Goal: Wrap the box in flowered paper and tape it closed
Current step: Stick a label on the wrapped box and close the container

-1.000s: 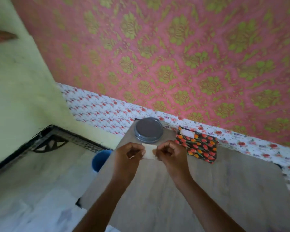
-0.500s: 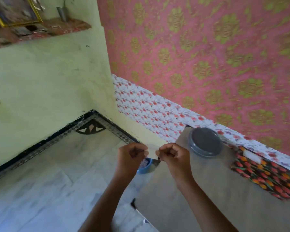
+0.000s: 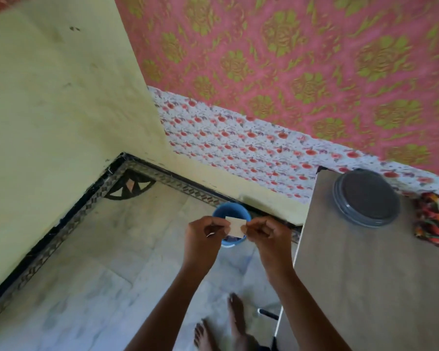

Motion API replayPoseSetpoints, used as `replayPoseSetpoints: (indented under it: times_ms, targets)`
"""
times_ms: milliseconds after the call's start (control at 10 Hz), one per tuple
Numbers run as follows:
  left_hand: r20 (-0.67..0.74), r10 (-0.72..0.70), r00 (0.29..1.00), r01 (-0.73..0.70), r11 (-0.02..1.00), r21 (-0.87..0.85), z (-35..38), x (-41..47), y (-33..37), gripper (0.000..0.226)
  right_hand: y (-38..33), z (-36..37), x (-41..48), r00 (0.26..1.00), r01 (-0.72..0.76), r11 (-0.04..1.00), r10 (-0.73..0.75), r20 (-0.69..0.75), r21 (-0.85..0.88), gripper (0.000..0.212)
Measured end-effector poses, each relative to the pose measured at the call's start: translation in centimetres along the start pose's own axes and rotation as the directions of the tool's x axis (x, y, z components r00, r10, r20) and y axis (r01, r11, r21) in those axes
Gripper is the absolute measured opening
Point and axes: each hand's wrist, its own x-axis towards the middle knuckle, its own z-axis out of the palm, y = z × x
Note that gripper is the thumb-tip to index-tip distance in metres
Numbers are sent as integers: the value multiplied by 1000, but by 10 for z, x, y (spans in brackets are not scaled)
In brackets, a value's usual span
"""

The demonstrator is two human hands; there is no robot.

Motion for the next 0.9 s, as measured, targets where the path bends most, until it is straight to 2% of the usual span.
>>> replayPoseSetpoints:
  times_ms: [200,400,600,700,800,900]
  targets:
    - [30,-189,982,185,978,98,49,103,-87,16,94,23,108,981,-176,980,168,-93,-93,18]
    - [-24,-337,941,334,916,223,118,201,-231,13,255,37,214,922,-379,906,351,-165,-190,15]
    - [-20,-441,897,422,842,336,189,268,-402,16,435,40,293,878,-472,840,419,-231,-269,12]
    - [31,-426,904,380,835,397,215,297,-457,16,495,38,318,838,-512,847,455,-302,-144,12]
    - [67,-460,885,389,812,436,238,320,-512,21,540,36,332,825,-508,861,475,-305,-34,19]
    - [67,-526,848,435,763,477,251,331,-541,28,570,37,345,826,-501,865,465,-318,-35,19]
